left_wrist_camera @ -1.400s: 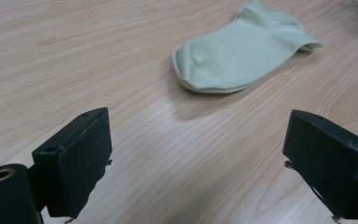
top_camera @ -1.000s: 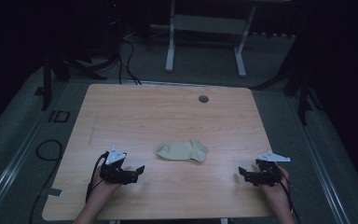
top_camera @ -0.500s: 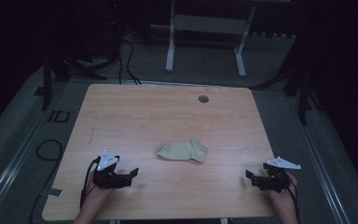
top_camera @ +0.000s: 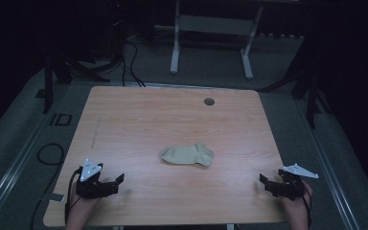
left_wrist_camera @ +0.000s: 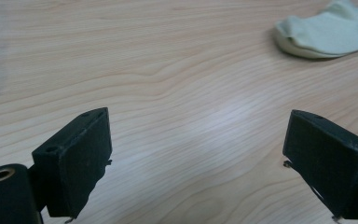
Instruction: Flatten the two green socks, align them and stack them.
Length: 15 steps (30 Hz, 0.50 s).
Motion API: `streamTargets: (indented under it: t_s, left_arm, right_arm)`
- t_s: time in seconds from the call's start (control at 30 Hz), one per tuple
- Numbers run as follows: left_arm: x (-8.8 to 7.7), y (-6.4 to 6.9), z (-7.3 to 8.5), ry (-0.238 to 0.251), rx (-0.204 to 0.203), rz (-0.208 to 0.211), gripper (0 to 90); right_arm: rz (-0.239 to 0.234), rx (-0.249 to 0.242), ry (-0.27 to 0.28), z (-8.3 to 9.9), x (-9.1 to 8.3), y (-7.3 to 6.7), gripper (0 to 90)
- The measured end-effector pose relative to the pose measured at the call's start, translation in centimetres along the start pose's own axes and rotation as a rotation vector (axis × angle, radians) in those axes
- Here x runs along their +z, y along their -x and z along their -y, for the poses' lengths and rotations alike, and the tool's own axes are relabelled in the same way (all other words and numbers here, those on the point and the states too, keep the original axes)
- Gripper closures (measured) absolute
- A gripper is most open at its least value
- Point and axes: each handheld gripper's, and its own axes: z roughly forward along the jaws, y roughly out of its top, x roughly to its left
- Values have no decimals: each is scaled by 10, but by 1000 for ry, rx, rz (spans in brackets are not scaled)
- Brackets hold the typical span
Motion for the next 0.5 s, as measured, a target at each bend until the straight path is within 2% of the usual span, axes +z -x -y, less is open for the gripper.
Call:
streamTargets:
  t_s: [0.2,0.37,0.5]
  left_arm:
    - [-12,-15,8,13,-44,-75,80]
    - [-20,-25,13,37,-107,-145,81]
    - [-21,-27,15,45,-122,-165,81]
  right_arm:
    - [-4,9,7,-1,0,0,124]
    - [2,7,6,0,0,0,124]
    - [5,8,1,0,0,0,124]
